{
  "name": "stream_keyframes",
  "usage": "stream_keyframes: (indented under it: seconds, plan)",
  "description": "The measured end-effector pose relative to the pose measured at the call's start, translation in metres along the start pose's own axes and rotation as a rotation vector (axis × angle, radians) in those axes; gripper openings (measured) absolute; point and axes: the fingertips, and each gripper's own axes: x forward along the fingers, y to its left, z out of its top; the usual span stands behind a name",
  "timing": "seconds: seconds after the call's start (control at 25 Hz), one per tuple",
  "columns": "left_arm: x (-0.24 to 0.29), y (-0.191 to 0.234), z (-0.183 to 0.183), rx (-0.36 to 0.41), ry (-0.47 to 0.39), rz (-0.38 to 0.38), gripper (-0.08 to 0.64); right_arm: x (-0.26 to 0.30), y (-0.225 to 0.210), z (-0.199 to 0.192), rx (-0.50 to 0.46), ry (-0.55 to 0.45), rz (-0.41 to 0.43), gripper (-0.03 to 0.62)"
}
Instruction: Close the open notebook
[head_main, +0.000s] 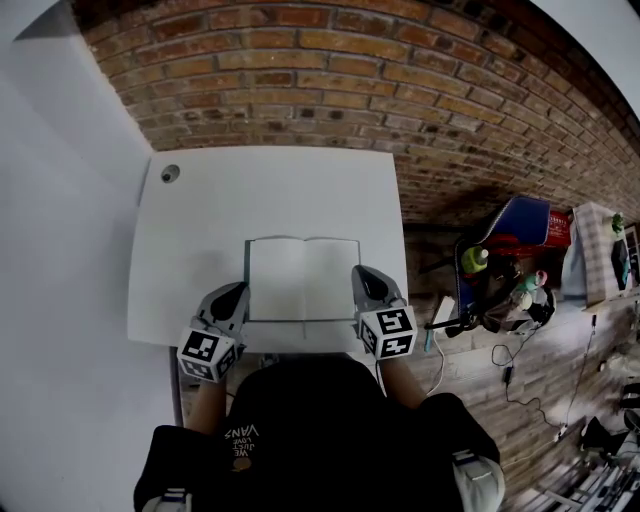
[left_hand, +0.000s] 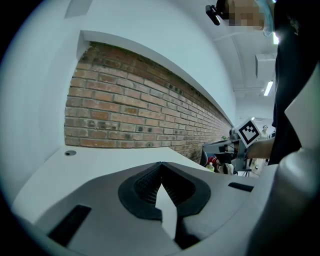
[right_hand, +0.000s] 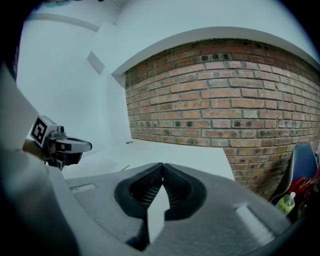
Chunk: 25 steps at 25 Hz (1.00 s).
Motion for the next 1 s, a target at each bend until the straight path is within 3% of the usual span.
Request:
stream_keyframes:
  seconds: [1.0]
  plan:
    - [0.023, 0.003, -0.058, -0.049, 0.141, 0.014, 0.012, 0.038, 0.001, -0.063, -0.044, 0.161, 0.045, -0.003]
